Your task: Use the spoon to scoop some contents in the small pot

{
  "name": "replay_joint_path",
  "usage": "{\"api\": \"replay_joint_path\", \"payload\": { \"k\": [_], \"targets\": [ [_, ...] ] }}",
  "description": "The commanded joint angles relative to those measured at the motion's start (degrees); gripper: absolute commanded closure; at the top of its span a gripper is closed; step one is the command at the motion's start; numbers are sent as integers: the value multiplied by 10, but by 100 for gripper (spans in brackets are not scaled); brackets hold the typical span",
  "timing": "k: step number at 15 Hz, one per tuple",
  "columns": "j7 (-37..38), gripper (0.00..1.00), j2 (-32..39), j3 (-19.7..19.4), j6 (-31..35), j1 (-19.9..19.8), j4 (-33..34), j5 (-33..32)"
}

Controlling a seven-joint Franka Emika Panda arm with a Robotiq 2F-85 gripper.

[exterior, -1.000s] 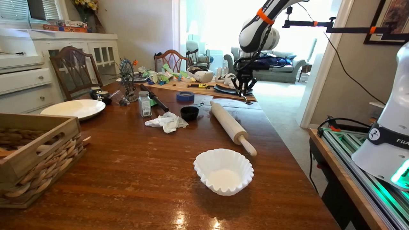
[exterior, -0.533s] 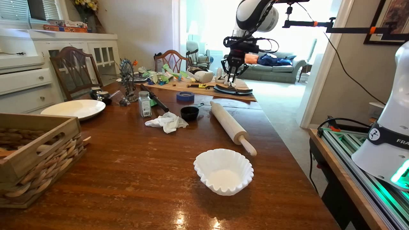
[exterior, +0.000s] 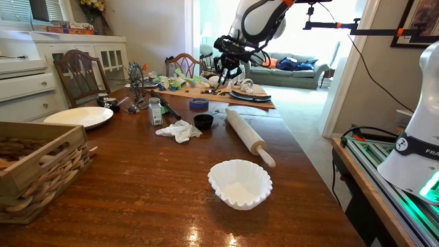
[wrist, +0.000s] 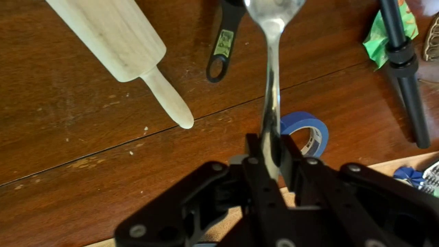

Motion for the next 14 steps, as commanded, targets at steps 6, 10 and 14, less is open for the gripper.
{"api": "replay_joint_path", "payload": {
  "k": [6,10,14],
  "targets": [
    [97,81,56,-76,50,71,15,-126],
    [90,95,64,-67,45,63,19,-116],
    [122,95,119,-97,64,103,64,-154]
  ]
}}
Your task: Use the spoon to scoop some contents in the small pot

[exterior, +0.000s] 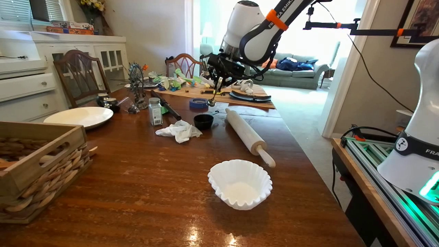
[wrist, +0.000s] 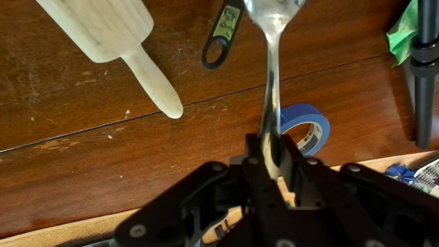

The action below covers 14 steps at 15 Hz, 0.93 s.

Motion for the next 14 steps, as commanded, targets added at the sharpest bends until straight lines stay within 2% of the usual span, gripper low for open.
{"api": "replay_joint_path", "payload": {
  "k": [1,5,11,14],
  "targets": [
    [25,95,58,-22,22,31,45,-19],
    [20,95,107,-43,55,55,75,-12],
    [49,95,176,-126,148,119,85,-10],
    [47,95,186,-148,167,141,73,-3]
  ]
}}
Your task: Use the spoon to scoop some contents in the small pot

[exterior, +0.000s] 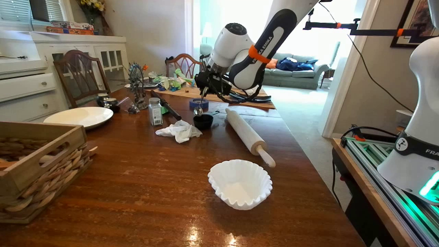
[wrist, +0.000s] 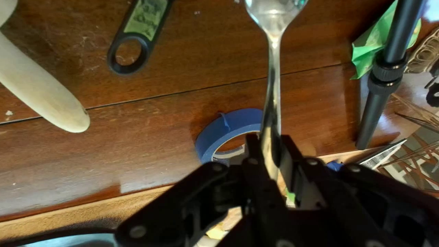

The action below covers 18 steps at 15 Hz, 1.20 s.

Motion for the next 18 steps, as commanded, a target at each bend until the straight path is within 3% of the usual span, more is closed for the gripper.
{"api": "replay_joint_path", "payload": {
  "k": [1,12,13,18],
  "targets": [
    [24,95,25,-39,33,37,-6,2],
    [32,95,21,-132,99,149,-76,12],
    [-34,95,29,-132,105,160,-86,87],
    [-122,95,66,-137,143,185,-108,225]
  ]
}}
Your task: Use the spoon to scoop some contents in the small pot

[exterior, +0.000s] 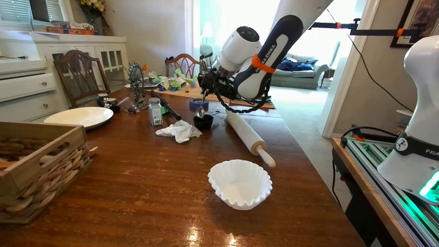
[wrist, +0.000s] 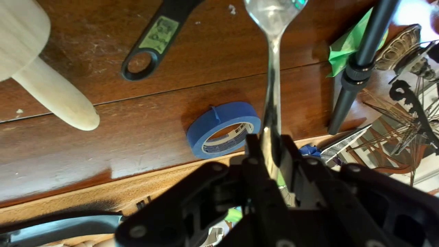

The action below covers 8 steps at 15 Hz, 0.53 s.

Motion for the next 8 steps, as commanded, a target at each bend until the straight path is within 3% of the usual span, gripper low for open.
{"api": "replay_joint_path", "payload": {
  "k": [1,8],
  "targets": [
    [-62,95,46,-17,48,30,-15,106],
    [-197,95,100,-2,91,53,2,265]
  ]
}}
